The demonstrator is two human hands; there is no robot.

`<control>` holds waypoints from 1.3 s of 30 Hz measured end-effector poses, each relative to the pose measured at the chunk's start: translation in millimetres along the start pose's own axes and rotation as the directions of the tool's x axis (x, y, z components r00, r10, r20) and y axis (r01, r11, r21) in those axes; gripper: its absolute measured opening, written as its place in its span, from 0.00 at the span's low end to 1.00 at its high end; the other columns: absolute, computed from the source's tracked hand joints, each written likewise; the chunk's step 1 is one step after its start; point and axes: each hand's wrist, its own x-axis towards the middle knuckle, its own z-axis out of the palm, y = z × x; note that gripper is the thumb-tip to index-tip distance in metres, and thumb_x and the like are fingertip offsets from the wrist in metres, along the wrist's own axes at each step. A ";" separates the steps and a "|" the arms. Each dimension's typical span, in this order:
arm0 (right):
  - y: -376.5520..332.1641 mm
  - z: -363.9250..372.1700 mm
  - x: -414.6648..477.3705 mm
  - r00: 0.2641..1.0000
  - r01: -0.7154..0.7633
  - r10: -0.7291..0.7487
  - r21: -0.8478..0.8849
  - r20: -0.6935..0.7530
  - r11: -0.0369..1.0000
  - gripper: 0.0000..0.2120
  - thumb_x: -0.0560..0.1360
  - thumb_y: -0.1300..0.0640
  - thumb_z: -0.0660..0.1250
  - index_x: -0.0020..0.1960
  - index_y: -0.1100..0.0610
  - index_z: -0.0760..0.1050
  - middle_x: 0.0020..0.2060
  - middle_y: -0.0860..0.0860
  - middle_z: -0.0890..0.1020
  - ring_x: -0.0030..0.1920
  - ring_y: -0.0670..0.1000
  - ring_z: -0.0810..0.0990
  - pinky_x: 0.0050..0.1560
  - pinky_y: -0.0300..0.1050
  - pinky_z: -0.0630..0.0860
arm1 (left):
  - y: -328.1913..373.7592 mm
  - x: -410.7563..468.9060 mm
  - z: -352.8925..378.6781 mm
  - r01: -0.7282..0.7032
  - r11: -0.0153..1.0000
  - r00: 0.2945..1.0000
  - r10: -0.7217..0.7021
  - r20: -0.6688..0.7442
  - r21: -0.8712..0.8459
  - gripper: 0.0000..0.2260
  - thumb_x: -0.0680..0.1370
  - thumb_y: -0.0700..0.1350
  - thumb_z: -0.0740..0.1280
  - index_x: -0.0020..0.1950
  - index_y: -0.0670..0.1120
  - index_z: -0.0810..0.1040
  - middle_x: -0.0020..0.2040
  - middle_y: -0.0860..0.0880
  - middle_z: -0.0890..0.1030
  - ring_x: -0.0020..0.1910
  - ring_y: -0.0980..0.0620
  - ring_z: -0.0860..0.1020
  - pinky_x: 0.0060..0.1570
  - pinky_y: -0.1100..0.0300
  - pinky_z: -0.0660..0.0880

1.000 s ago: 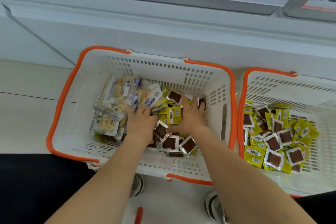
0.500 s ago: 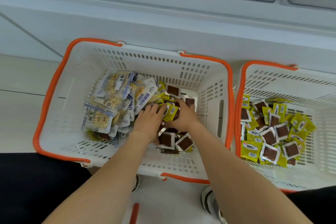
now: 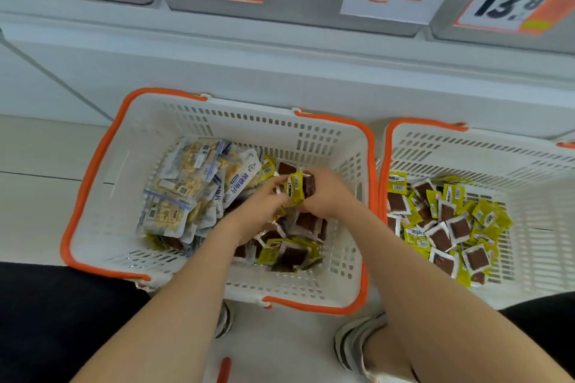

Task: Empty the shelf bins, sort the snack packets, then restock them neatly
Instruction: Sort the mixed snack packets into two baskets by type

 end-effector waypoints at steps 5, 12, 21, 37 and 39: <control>-22.5 -43.9 -25.7 0.984 0.178 -0.176 0.034 -0.039 0.984 0.24 0.67 0.52 0.84 0.58 0.48 0.77 0.47 0.41 0.79 0.46 0.43 0.77 0.45 0.39 0.70 | 17.0 -18.5 21.8 -0.074 0.953 0.991 0.039 -0.124 -0.294 0.21 0.81 0.60 0.69 0.71 0.53 0.73 0.65 0.48 0.79 0.61 0.47 0.80 0.61 0.38 0.80; -28.6 -48.8 -66.2 0.961 0.249 -0.236 0.088 -0.142 0.964 0.24 0.63 0.55 0.84 0.53 0.49 0.76 0.45 0.44 0.81 0.46 0.46 0.81 0.47 0.49 0.78 | 46.2 -51.3 37.5 -0.040 0.919 0.999 0.046 0.006 -0.391 0.12 0.85 0.50 0.66 0.67 0.48 0.80 0.61 0.40 0.84 0.56 0.34 0.84 0.52 0.32 0.81; -16.7 -120.8 -122.4 0.973 0.120 -0.086 0.147 -0.215 0.982 0.24 0.66 0.56 0.81 0.59 0.52 0.76 0.47 0.50 0.83 0.48 0.54 0.84 0.51 0.53 0.82 | 110.6 -65.6 99.1 -0.177 0.978 0.984 0.174 -0.031 -0.108 0.07 0.85 0.45 0.67 0.62 0.49 0.82 0.56 0.42 0.86 0.48 0.41 0.86 0.45 0.33 0.83; 16.3 -119.5 -134.3 0.883 -0.157 0.134 -0.013 -0.450 0.988 0.12 0.74 0.67 0.63 0.56 0.60 0.75 0.44 0.55 0.78 0.44 0.55 0.78 0.44 0.49 0.76 | 19.9 -15.9 68.4 -0.081 0.650 0.873 0.412 -0.261 0.756 0.14 0.78 0.32 0.64 0.59 0.45 0.81 0.59 0.46 0.78 0.53 0.46 0.79 0.48 0.55 0.75; 3.9 -100.9 -121.1 0.907 -0.008 0.013 0.013 -0.420 1.000 0.08 0.76 0.66 0.62 0.51 0.58 0.77 0.34 0.48 0.76 0.34 0.48 0.74 0.38 0.41 0.72 | -2.8 -6.3 48.4 -0.016 0.586 0.909 0.346 -0.233 0.810 0.18 0.79 0.33 0.65 0.66 0.46 0.78 0.65 0.44 0.75 0.55 0.45 0.79 0.49 0.54 0.76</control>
